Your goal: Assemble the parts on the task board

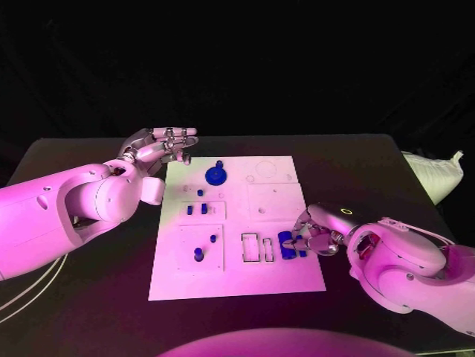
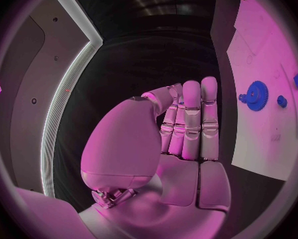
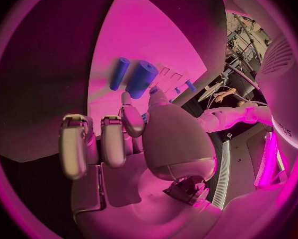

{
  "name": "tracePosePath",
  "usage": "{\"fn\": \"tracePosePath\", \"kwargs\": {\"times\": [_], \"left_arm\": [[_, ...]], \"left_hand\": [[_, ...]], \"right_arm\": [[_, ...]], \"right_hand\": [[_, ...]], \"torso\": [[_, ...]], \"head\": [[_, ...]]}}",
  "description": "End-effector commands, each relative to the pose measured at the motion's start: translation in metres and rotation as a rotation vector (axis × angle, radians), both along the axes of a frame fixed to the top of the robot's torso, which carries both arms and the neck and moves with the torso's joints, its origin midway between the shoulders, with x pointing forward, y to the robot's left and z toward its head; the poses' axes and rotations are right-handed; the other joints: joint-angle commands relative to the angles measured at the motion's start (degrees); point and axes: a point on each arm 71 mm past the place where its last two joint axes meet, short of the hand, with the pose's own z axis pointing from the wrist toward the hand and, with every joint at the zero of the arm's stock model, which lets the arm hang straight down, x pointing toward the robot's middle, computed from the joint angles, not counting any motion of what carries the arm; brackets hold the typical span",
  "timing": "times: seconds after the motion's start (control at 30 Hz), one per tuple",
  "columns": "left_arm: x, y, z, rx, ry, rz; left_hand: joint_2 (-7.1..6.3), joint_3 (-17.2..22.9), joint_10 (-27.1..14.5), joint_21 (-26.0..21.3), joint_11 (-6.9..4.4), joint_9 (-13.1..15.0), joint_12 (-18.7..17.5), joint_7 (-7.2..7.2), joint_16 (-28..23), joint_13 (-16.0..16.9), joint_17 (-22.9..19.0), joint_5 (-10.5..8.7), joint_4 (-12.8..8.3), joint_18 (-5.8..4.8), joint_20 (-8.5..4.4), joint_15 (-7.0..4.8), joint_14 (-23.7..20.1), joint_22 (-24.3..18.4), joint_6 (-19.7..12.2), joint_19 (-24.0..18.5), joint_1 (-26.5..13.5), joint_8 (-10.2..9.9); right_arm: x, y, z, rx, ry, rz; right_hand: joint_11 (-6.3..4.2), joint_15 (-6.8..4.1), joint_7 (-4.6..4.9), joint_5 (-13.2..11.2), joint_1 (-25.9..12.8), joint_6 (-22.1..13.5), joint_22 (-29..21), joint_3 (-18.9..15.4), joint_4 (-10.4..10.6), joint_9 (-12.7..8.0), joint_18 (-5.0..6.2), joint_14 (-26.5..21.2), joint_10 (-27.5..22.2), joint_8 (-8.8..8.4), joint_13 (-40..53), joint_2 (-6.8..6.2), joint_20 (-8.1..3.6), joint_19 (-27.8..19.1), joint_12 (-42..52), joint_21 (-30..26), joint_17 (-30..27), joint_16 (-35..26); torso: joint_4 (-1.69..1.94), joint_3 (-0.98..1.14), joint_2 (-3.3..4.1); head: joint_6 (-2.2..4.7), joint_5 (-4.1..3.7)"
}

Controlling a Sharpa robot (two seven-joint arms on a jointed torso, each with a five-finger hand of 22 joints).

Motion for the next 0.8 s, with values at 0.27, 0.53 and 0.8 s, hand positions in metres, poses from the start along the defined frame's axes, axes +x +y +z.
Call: {"fn": "tracePosePath", "kwargs": {"times": [0.27, 0.53, 0.8], "left_arm": [[-0.001, -0.002, 0.0, -0.008, -0.003, -0.019], [-0.001, -0.002, -0.001, -0.007, -0.001, -0.018], [-0.001, -0.001, -0.002, -0.006, 0.003, -0.019]], "left_hand": [[0.08, -0.15, -0.49, -0.37, -0.02, -0.07, 0.16, 0.28, 0.37, -0.08, -0.13, 0.09, -0.14, 1.16, 0.06, -0.04, -0.52, -0.08, -0.39, -0.24, -0.8, 0.21], [0.22, -0.36, -0.76, -0.49, 0.09, -0.08, 0.29, 0.38, 0.44, -0.12, -0.21, 0.07, 0.08, 1.1, 0.19, 0.11, -0.61, -0.16, -0.59, -0.34, -1.32, 0.21], [0.24, -0.39, -0.8, -0.52, 0.1, -0.07, 0.33, 0.38, 0.45, -0.13, -0.22, 0.07, 0.11, 1.1, 0.21, 0.13, -0.64, -0.18, -0.61, -0.37, -1.4, 0.22]], "right_arm": [[-0.002, 0.008, -0.015, -0.051, 0.029, 0.034], [-0.002, 0.013, -0.022, -0.051, 0.045, 0.04], [-0.003, 0.016, -0.025, -0.011, 0.031, 0.018]], "right_hand": [[-0.01, 0.35, -0.22, 0.7, 0.72, -0.09, 7.48, -0.57, 0.0, 0.29, -0.86, 3.6, 0.63, 0.65, 0.97, 0.96, -0.06, 0.32, 0.93, 0.42, 0.93, 0.36], [-0.07, 0.32, -0.29, 1.13, 1.23, 0.08, 7.53, -0.72, -0.06, 0.47, -0.87, 3.57, 0.51, 0.96, 1.19, 1.4, -0.08, 0.32, 0.9, 0.45, 0.89, 0.34], [-0.51, -0.02, -0.8, 3.44, 3.72, 1.5, 8.17, 0.01, -0.28, 1.31, -1.03, 3.69, 1.31, 2.03, 3.34, 3.85, -0.32, 0.78, 2.58, 0.93, 1.64, 0.8]], "torso": [[0.07, -0.03, 0.0], [0.0, -0.03, 0.01], [0.01, -0.06, -0.01]], "head": [[-0.41, 0.34], [-0.56, 0.66], [-0.7, 0.82]]}}
